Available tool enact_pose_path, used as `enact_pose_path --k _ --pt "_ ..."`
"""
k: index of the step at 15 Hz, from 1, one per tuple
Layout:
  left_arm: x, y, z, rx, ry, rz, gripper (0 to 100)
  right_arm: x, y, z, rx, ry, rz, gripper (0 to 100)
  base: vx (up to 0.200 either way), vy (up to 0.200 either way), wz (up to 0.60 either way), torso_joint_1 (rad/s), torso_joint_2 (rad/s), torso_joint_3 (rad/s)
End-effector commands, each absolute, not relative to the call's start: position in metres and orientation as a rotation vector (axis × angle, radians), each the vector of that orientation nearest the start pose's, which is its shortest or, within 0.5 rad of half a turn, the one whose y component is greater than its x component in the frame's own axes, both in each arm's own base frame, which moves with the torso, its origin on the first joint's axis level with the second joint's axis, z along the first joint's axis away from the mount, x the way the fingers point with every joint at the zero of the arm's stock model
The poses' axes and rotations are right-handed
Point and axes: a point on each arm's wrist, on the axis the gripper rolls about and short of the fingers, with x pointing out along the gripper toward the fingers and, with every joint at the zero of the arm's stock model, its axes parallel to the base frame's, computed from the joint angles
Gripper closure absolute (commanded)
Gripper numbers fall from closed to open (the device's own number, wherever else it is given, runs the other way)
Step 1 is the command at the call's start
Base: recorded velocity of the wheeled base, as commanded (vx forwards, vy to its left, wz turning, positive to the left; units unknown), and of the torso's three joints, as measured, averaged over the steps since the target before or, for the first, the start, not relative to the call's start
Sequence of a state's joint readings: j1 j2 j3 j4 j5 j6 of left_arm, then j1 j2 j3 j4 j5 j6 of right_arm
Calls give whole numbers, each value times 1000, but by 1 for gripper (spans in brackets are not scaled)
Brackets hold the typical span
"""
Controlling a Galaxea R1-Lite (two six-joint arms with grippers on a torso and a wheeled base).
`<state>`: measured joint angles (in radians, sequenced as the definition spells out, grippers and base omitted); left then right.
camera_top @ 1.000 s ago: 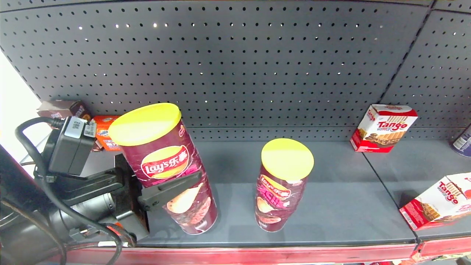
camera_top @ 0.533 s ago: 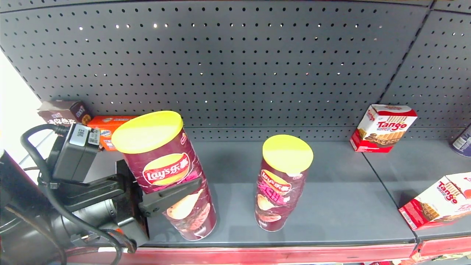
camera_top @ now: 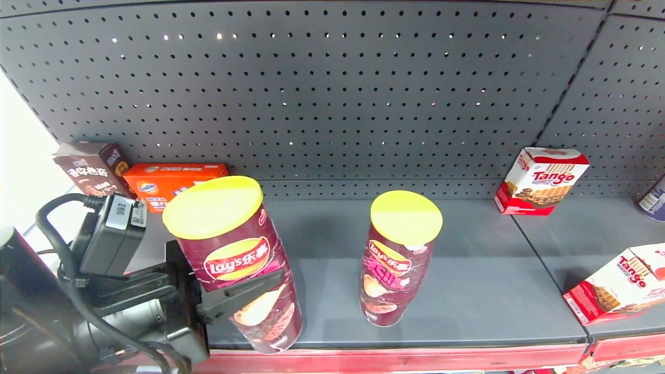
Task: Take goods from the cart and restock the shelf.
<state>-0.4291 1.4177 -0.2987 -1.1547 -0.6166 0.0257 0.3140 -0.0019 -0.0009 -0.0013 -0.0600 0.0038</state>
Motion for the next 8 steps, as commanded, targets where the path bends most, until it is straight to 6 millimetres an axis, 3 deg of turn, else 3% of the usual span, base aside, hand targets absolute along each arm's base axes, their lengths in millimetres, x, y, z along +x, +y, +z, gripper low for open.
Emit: enact_pose_path --k 1,4,8 --pt "178 -95 184 31 -85 -1040 100 -21 -8 76 3 -1 255 0 0 0 0 0 0 0" --pt "187 -98 198 33 -133 -1039 100 -21 -8 76 5 -1 255 0 0 0 0 0 0 0" --pt "197 -103 198 29 -119 -1039 100 -21 -8 76 5 -1 255 0 0 0 0 0 0 0"
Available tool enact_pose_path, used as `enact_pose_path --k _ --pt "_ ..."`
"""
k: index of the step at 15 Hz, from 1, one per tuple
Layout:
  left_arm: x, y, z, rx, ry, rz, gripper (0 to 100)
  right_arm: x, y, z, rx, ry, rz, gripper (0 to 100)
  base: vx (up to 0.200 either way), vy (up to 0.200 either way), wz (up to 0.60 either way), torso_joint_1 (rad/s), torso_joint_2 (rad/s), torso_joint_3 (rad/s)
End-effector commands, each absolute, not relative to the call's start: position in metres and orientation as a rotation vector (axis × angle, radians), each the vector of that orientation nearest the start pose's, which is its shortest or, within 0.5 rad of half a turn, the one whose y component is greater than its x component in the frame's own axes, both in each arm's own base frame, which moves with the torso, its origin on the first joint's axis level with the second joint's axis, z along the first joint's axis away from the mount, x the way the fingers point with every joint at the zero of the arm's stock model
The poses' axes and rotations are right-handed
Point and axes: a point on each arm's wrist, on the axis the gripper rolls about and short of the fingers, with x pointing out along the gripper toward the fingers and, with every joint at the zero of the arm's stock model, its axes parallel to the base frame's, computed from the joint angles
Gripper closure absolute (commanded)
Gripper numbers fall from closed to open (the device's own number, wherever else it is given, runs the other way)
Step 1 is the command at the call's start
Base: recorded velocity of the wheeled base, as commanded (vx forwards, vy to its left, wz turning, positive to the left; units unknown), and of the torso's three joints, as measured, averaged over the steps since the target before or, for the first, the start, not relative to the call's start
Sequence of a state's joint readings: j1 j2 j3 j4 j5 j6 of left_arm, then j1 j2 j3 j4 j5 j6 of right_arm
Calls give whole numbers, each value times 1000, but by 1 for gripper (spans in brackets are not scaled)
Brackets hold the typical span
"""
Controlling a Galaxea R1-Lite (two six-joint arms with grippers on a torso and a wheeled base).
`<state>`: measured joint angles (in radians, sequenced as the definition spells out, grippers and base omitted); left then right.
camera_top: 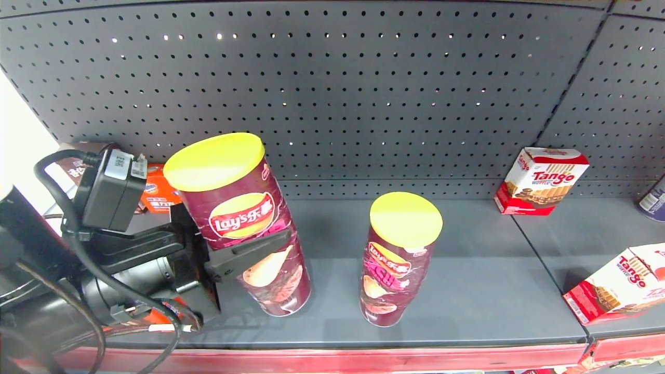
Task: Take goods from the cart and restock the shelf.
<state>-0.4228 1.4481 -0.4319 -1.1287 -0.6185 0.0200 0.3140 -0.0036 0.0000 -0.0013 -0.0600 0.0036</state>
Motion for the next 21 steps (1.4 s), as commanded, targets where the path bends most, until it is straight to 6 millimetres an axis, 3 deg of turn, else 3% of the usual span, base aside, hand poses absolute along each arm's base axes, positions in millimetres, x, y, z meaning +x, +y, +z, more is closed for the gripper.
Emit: enact_pose_path --k 1,5,6,10,12,16,21 --pt "204 -107 201 29 -116 -1060 100 -21 -8 76 5 -1 255 0 0 0 0 0 0 0" --pt "234 -120 206 45 -129 -1189 100 -21 -8 76 5 -1 255 0 0 0 0 0 0 0" --pt "255 -130 209 49 -157 -1194 100 -21 -8 76 5 -1 255 0 0 0 0 0 0 0" --pt "300 -148 208 45 -151 -1181 100 -21 -8 76 5 -1 255 0 0 0 0 0 0 0" --pt "309 -156 209 40 -65 -1189 100 -21 -8 76 5 -1 255 0 0 0 0 0 0 0" --pt "323 -165 210 121 -76 -1200 100 -21 -8 76 5 -1 255 0 0 0 0 0 0 0" --pt "358 -184 196 127 -85 -1205 100 -21 -8 76 3 -1 255 0 0 0 0 0 0 0"
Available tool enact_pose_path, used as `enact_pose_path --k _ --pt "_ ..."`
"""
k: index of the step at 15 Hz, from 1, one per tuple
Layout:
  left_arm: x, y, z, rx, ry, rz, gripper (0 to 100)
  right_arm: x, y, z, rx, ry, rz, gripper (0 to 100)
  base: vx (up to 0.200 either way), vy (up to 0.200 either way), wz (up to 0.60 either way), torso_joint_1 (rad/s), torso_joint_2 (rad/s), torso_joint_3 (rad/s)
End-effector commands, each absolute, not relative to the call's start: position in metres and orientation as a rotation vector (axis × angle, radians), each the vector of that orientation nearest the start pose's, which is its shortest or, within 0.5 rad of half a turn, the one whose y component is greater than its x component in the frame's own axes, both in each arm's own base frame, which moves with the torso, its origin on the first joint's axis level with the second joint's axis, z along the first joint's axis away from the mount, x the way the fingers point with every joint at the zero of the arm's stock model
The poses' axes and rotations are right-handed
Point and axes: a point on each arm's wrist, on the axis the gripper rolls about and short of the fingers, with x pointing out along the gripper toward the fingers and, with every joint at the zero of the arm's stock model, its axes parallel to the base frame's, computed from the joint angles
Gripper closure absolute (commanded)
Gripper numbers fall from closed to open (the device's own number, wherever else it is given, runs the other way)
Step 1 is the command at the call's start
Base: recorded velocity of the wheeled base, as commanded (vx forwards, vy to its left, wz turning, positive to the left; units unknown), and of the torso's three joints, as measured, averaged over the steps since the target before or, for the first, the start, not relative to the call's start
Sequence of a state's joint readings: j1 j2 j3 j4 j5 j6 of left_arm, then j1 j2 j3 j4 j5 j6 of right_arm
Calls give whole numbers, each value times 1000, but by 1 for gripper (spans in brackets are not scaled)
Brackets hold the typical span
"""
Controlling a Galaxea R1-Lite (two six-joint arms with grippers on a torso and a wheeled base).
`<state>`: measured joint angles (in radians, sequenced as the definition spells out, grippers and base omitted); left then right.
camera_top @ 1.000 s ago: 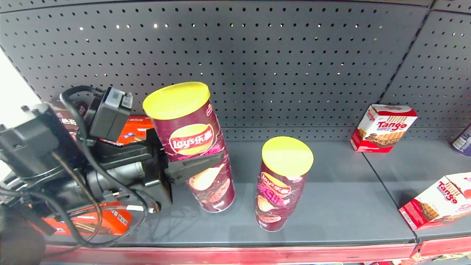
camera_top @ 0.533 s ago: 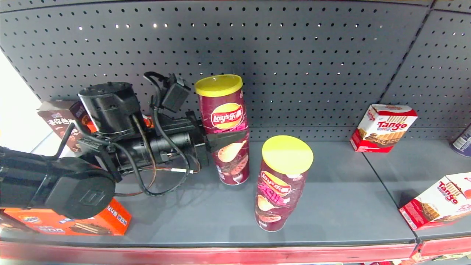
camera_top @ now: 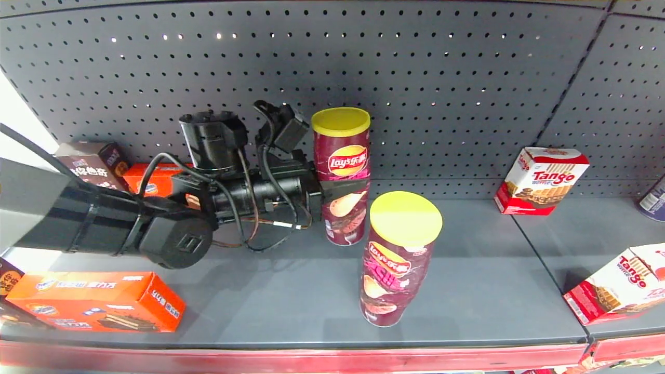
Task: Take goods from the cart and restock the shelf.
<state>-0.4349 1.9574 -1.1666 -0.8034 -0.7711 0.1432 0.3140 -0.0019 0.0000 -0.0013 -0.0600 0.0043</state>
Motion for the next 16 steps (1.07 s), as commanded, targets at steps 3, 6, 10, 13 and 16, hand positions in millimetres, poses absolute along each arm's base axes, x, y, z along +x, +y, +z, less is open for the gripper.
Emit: enact_pose_path --k 3,6,10,13,16 --pt "374 -189 188 128 -89 -1199 100 -21 -8 76 5 -1 255 0 0 0 0 0 0 0" --pt "385 -188 181 152 -100 -1186 100 -21 -8 76 5 -1 255 0 0 0 0 0 0 0" --pt "394 -187 178 160 -110 -1176 100 -21 -8 76 5 -1 255 0 0 0 0 0 0 0" --pt "393 -188 179 160 -112 -1177 0 -21 -8 76 5 -1 255 0 0 0 0 0 0 0" --pt "379 -181 184 158 -95 -1174 0 -21 -8 76 3 -1 255 0 0 0 0 0 0 0"
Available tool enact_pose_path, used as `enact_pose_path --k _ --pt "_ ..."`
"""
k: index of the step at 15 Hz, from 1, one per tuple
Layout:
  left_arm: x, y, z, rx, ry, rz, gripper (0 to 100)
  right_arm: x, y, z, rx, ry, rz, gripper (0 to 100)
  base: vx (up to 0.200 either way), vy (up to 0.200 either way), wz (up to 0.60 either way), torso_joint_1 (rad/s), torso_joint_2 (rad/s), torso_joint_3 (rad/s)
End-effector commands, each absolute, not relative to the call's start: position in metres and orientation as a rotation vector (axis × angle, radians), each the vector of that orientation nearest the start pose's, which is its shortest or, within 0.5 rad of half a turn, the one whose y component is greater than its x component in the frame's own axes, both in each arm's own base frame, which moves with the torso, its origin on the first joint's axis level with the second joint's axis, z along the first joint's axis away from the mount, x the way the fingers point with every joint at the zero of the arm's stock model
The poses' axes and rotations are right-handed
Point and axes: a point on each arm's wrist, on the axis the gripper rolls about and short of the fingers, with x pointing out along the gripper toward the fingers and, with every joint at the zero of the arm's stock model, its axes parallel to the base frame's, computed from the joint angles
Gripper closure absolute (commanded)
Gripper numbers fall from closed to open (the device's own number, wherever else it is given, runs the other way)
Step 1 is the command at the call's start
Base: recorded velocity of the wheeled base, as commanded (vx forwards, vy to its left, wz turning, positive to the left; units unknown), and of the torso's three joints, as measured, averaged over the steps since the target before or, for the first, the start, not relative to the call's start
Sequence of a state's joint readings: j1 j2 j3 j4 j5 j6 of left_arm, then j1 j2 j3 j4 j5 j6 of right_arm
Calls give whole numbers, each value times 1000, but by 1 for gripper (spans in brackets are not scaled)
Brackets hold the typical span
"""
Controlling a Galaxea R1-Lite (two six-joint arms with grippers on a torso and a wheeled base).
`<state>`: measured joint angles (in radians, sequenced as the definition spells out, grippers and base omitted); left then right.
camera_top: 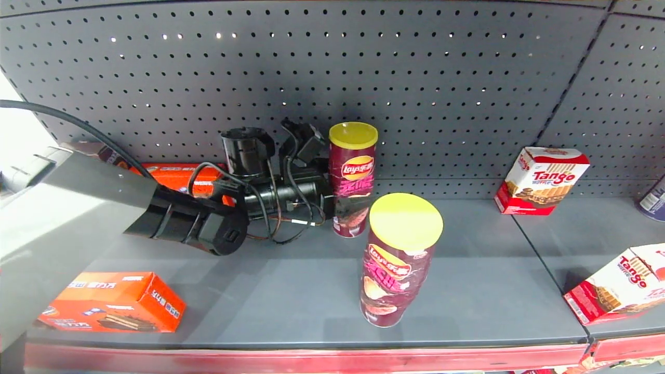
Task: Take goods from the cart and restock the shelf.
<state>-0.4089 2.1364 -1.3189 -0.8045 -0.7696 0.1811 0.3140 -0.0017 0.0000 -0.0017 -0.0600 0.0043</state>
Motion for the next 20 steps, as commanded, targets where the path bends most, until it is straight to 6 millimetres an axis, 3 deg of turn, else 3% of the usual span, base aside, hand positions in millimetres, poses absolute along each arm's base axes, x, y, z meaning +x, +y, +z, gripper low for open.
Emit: enact_pose_path --k 1,4,6,10,20 --pt "371 -177 188 157 -90 -1172 0 -21 -8 76 5 -1 255 0 0 0 0 0 0 0" --pt "343 -165 210 162 -76 -1145 0 -21 -8 76 5 -1 255 0 0 0 0 0 0 0" --pt "334 -160 220 202 -52 -1036 0 -21 -8 76 5 -1 255 0 0 0 0 0 0 0" --pt "312 -145 219 240 3 -899 0 -21 -8 76 5 -1 255 0 0 0 0 0 0 0" --pt "328 -158 193 323 76 -702 0 -21 -8 76 5 -1 255 0 0 0 0 0 0 0"
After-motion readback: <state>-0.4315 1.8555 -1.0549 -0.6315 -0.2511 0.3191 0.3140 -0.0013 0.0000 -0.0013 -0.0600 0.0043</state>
